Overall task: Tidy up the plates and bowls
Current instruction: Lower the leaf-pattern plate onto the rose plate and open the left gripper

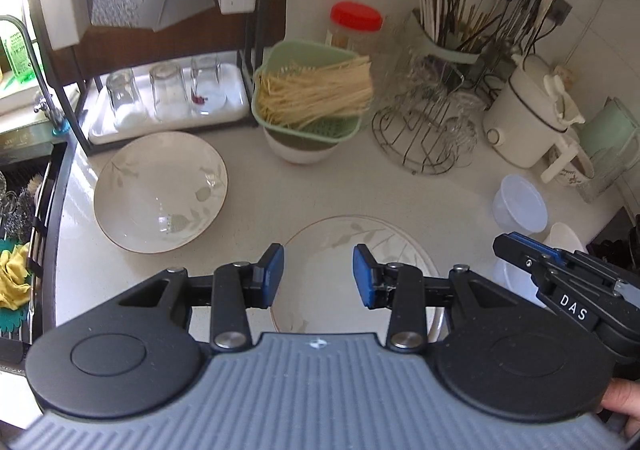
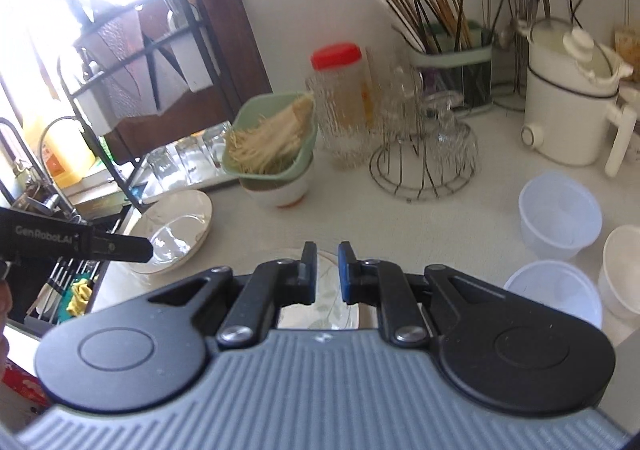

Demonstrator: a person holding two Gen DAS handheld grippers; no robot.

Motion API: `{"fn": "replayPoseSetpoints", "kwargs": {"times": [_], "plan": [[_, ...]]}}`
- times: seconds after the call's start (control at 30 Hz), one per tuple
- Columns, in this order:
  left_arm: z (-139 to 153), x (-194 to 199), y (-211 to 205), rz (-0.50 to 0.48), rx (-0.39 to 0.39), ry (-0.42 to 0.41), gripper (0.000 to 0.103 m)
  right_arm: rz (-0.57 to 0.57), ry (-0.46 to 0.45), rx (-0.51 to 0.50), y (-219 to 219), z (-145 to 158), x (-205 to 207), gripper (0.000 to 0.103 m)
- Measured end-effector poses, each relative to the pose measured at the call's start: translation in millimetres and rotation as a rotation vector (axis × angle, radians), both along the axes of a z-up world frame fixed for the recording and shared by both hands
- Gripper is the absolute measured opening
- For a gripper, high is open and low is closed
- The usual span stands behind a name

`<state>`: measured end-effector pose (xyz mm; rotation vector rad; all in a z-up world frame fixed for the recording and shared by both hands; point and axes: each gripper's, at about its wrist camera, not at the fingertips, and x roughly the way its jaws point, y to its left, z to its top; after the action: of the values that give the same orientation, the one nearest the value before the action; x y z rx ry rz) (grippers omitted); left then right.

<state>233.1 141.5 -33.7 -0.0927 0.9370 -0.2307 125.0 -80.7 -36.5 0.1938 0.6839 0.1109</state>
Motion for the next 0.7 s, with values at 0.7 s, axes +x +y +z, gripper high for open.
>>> {"fn": "replayPoseSetpoints", "kwargs": {"times": [0.7], "plan": [[12, -77, -16, 0.080, -0.045, -0.071, 0.044, 0.066, -0.022, 0.017, -18, 33, -46, 0.014]]}}
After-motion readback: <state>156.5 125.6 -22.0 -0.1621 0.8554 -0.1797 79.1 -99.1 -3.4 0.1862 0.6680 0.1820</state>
